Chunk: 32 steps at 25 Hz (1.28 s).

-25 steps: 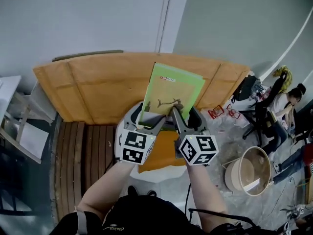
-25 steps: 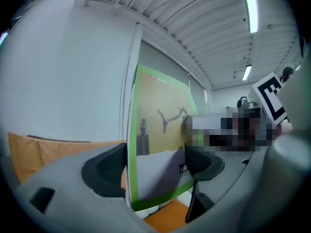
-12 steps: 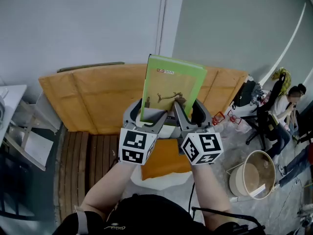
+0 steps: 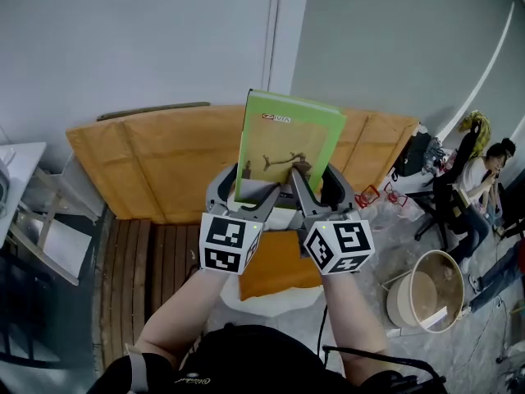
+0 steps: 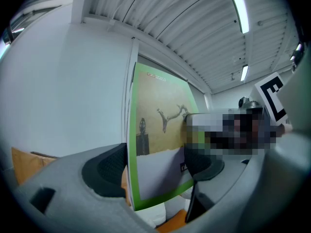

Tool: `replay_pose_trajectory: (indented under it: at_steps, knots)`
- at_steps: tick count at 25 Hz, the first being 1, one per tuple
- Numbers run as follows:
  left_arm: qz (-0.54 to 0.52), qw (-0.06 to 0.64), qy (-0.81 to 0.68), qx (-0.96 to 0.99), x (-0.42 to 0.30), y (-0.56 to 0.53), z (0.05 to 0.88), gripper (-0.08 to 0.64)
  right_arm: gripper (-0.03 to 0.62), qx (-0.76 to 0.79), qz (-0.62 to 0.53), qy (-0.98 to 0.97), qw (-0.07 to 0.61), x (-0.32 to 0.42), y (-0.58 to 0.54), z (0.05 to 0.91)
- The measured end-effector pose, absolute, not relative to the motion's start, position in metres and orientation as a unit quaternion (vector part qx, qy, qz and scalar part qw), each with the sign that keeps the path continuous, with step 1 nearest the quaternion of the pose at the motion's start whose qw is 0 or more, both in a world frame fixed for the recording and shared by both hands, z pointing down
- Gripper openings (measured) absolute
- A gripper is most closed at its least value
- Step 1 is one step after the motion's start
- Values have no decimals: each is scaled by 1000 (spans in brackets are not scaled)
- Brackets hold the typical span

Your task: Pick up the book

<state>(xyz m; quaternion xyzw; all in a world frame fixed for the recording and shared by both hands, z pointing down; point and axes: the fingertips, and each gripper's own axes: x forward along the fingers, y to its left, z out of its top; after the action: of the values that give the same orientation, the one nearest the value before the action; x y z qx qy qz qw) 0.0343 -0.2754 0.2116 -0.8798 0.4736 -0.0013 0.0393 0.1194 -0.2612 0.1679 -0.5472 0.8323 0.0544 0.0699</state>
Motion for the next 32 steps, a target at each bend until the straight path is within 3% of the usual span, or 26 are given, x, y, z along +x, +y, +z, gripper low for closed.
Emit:
replay_pose_trajectory:
  at_steps: [32]
  knots:
    - [-14,20,474,-880,37,-280,220,377,222,-549,45,833,53,121,-267,175]
